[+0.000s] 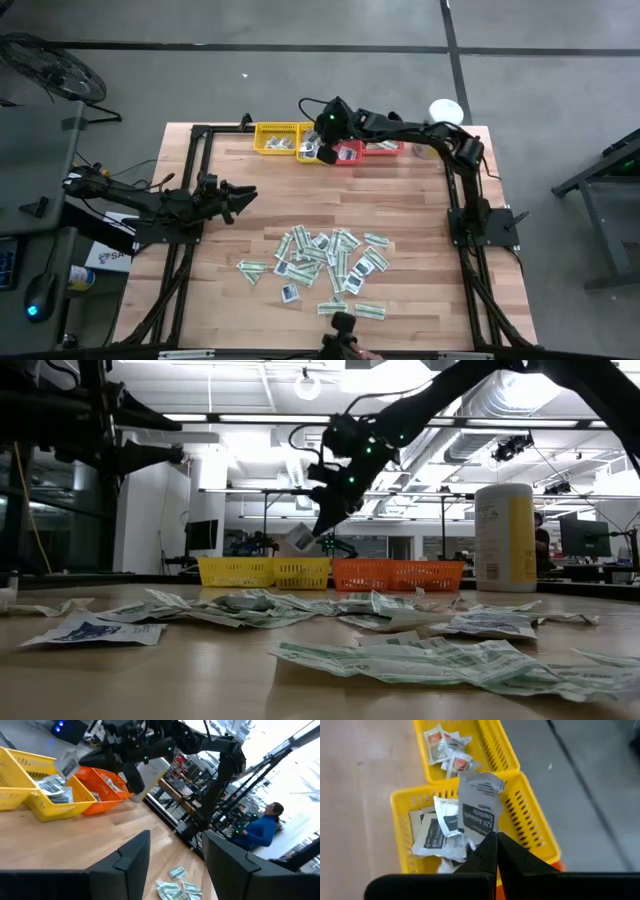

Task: Pick & Place First Aid Supplies
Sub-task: Put the gray packet into the middle yellow bin

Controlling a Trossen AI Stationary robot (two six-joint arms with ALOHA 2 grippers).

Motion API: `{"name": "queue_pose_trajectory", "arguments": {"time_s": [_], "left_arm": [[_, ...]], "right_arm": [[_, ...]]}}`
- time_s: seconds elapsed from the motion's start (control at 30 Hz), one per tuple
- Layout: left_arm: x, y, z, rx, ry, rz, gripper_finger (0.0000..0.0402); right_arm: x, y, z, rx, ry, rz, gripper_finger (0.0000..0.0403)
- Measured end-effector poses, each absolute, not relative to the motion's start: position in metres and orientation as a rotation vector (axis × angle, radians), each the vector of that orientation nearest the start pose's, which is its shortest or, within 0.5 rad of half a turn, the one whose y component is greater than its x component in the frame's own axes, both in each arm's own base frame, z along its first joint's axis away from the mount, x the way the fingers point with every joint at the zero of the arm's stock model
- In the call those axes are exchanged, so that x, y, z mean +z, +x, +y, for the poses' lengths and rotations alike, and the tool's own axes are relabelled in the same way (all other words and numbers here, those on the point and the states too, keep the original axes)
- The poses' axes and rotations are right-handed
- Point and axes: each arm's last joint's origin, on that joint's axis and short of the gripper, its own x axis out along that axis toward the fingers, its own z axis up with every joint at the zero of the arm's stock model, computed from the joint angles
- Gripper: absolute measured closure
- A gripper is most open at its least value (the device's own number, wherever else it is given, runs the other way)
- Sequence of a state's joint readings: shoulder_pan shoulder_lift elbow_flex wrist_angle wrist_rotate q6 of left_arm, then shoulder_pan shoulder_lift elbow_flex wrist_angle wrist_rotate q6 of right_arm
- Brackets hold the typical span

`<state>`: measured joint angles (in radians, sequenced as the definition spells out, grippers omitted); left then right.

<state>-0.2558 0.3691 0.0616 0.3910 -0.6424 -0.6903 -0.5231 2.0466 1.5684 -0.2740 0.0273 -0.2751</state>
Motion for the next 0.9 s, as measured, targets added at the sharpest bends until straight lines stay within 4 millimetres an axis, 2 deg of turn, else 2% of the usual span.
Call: {"name": "queue_pose_trajectory", "arguments": {"time_s": [0.23, 0.37, 0.57, 0.7, 0.9], "left_arm": [[0.189, 0.116, -0.011, 0.390, -0.718, -0.216, 0.0223], [0.186, 0.116, -0.011, 0.410, -0.725, -0.200, 0.0223], [0.182, 0.116, -0.011, 0.429, -0.753, -0.175, 0.0223], [0.182, 0.116, -0.011, 0.427, -0.757, -0.177, 0.0223], [0.182, 0.116, -0.011, 0.413, -0.761, -0.172, 0.0223]], "right_arm": [[0.210, 0.385, -0.245, -0.547, 0.390, 0.707, 0.0403], [0.210, 0.382, -0.250, -0.573, 0.549, 0.658, 0.0403], [0.193, 0.384, -0.252, -0.571, 0.653, 0.686, 0.0403], [0.191, 0.385, -0.252, -0.564, 0.662, 0.690, 0.0396], [0.193, 0.387, -0.252, -0.522, 0.675, 0.657, 0.0335]]}}
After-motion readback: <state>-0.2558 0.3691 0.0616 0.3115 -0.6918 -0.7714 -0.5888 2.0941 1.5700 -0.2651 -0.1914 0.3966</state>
